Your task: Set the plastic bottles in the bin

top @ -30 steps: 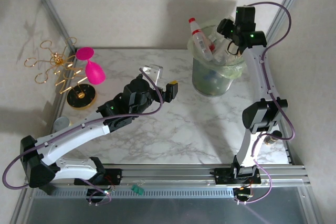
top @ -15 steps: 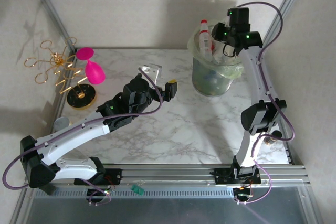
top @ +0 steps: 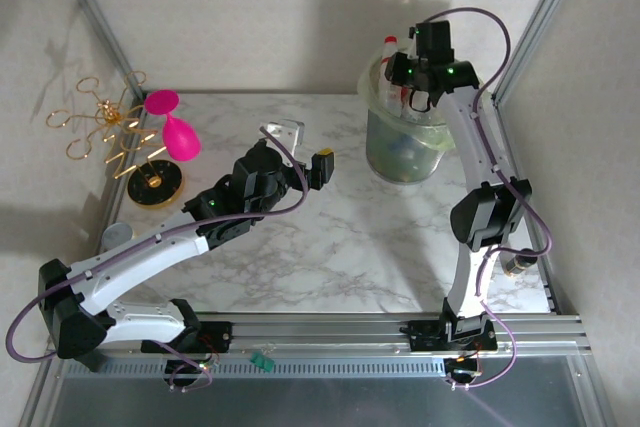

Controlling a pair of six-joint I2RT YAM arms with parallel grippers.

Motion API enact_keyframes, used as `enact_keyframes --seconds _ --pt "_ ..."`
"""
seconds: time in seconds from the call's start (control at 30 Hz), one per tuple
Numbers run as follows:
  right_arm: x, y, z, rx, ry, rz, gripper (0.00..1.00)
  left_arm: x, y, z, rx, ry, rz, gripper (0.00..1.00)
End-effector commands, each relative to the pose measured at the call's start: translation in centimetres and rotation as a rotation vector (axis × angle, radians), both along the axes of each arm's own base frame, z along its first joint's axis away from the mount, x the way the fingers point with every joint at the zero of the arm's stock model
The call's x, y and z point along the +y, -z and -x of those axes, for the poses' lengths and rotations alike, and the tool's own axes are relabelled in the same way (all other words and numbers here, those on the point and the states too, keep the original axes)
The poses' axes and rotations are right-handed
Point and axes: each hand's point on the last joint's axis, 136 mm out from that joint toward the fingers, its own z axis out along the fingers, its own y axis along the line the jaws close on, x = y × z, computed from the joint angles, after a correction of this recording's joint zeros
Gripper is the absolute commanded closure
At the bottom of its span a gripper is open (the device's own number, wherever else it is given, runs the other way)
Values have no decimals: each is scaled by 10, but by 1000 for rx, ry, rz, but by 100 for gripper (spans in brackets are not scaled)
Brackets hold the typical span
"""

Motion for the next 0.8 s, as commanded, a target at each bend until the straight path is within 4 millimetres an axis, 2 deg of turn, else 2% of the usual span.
enact_keyframes --seconds 0.0,0.2,0.27,0.3,0.4,0.43,0.47,0.53,0.6,0.67,0.77 --pt "-6 -1 4 -4 8 29 71 3 3 -6 2 -29 1 4" --pt "-10 -90 32 -197 -12 -23 68 1 3 -8 18 -14 14 3" --pt "-12 -113 46 -251 -20 -35 61 -2 2 -9 28 -4 31 2" --pt "-13 -123 55 -276 -27 -43 53 -3 0 -9 34 1 44 0" --pt "-14 -143 83 -352 -63 -66 16 -13 -6 -6 53 68 80 1" --pt "-15 -145 93 -378 -69 -71 3 -13 -9 -5 55 73 96 1" --pt "-19 -149 105 -412 -66 -70 1 -11 -13 -5 53 66 110 1" --pt "-28 -153 130 -484 -53 -83 1 0 -20 -7 40 13 150 1" --pt "-35 -145 157 -553 -51 -104 1 16 -23 -8 28 -62 181 1" --pt "-34 -144 189 -653 -110 -99 1 29 -23 -8 13 -120 183 1" --pt "-31 -126 230 -734 -207 -66 1 42 -16 -7 -22 -154 116 1"
